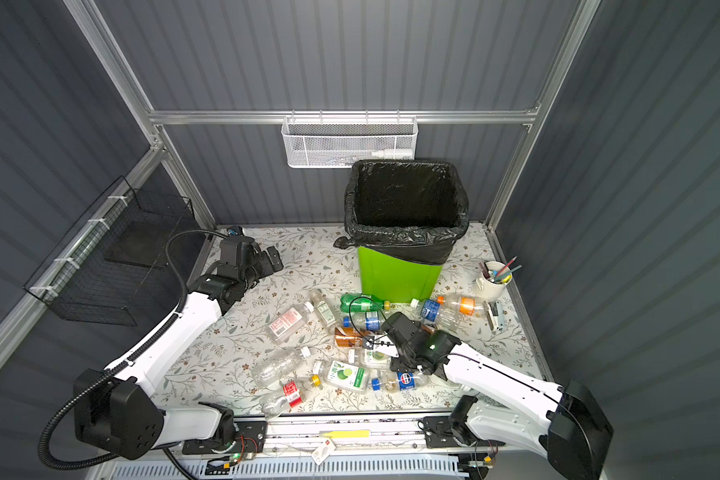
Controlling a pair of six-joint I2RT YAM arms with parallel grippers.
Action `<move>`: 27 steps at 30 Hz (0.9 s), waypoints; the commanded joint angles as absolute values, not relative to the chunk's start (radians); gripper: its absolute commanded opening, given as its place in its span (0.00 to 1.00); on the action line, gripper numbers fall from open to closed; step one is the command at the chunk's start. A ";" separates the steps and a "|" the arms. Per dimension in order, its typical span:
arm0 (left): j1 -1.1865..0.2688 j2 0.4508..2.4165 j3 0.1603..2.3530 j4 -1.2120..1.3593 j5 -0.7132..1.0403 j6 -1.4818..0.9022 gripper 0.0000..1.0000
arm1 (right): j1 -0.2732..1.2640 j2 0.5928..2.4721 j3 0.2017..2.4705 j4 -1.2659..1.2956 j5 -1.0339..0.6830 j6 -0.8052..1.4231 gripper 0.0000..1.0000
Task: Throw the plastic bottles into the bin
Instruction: 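Close the right gripper on the crumpled clear bottle in the pile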
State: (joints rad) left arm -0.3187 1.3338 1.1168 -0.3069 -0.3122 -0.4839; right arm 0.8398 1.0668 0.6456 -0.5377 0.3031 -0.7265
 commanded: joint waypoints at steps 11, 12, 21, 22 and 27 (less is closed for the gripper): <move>-0.308 1.327 1.100 -0.304 -0.307 -0.499 1.00 | 0.845 1.147 0.699 -0.574 0.242 -0.728 0.89; -0.307 1.325 1.098 -0.303 -0.307 -0.499 1.00 | 0.845 1.153 0.702 -0.571 0.239 -0.731 0.89; -0.302 1.313 1.086 -0.304 -0.315 -0.498 1.00 | 0.845 1.211 0.732 -0.567 0.248 -0.750 0.84; -0.301 1.313 1.086 -0.305 -0.316 -0.497 1.00 | 0.845 1.216 0.733 -0.566 0.250 -0.753 0.83; -0.299 1.313 1.081 -0.304 -0.315 -0.497 1.00 | 0.845 1.236 0.745 -0.568 0.252 -0.754 0.80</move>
State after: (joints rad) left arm -0.3058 1.3331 1.0969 -0.3069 -0.3126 -0.4839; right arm 0.8398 1.2263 0.7204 -0.5533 0.2562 -0.7464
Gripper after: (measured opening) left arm 0.998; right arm 0.803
